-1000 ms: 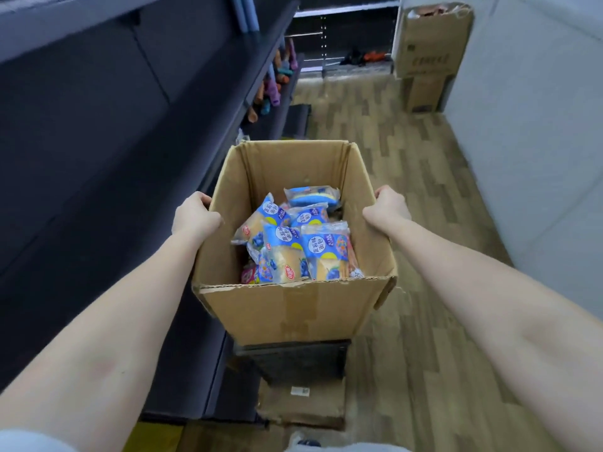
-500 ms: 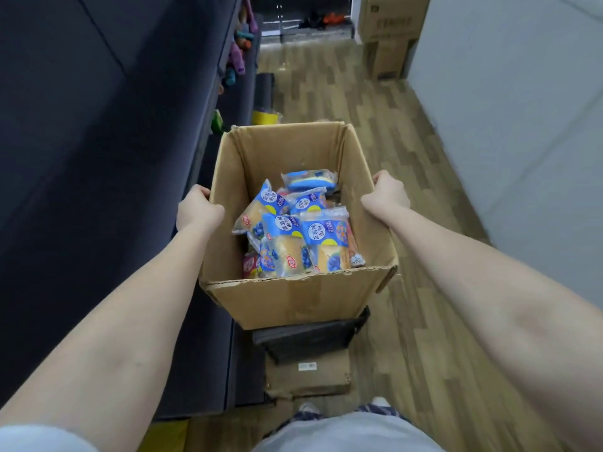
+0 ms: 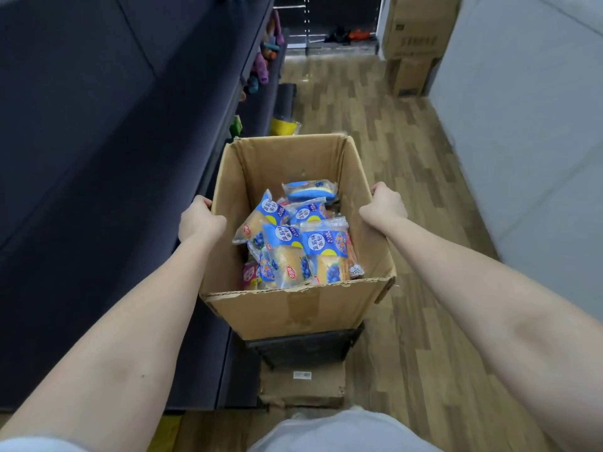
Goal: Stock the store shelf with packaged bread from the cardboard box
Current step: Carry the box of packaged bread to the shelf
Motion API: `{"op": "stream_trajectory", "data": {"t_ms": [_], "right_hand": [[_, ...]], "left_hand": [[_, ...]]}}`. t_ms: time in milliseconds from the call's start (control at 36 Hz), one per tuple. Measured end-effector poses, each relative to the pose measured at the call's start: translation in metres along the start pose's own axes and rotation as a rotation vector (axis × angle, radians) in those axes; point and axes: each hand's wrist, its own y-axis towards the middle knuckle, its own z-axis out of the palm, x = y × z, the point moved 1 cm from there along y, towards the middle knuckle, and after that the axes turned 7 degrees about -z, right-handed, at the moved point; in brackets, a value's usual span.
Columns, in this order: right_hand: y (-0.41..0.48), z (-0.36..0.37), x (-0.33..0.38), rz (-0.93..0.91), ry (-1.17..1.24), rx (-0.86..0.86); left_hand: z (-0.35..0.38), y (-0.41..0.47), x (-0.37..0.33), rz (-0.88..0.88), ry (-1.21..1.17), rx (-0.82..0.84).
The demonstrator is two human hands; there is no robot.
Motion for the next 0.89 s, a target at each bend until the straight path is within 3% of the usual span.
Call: {"op": "stream_trajectory", "data": {"t_ms": [278,889], "right_hand": [[0.003,0.005,-0.008,-0.066,-0.14,-0.01],[-0.004,0.016,0.026,-0.032,-0.013,0.064]], "left_hand": [[0.011,0.002,-0.004,0.051,0.074,-0.045],[-0.014,0.032,-0.007,0.046,0.128,-0.052]]}}
